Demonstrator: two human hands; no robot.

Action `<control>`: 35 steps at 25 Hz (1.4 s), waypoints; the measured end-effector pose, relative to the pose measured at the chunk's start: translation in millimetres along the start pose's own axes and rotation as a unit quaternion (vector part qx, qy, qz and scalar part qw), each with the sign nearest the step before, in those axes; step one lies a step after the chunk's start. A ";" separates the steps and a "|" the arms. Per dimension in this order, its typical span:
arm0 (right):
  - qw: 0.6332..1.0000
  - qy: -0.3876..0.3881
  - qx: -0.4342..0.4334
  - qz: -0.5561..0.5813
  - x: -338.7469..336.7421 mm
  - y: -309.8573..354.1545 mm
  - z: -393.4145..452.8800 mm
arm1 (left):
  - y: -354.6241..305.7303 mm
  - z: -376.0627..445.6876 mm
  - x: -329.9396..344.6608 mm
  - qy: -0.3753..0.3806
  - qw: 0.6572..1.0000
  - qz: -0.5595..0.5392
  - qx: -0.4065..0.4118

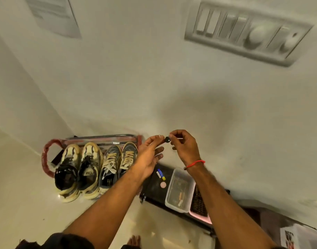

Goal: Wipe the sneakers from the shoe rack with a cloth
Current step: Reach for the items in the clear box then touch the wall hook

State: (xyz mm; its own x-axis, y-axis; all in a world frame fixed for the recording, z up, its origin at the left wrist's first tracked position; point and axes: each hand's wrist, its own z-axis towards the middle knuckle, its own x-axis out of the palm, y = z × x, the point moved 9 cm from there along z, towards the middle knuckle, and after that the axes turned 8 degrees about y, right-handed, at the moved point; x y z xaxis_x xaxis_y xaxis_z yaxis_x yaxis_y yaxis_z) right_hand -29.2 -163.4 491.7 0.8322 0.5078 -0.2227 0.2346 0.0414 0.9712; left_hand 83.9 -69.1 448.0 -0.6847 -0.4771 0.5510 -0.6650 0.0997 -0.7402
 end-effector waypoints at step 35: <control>0.975 -0.048 -0.217 0.033 -16.7 270.2 40.5 | -433.1 -14.5 132.1 -0.033 0.900 0.245 0.359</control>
State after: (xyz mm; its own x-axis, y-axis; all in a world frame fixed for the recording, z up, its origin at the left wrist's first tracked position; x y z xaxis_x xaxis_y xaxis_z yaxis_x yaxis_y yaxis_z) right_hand 40.6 -195.5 754.4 0.8863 0.4400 -0.1443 -0.0386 0.3807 0.9239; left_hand 277.2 -162.6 846.9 -0.8087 -0.5822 0.0840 0.0927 -0.2672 -0.9592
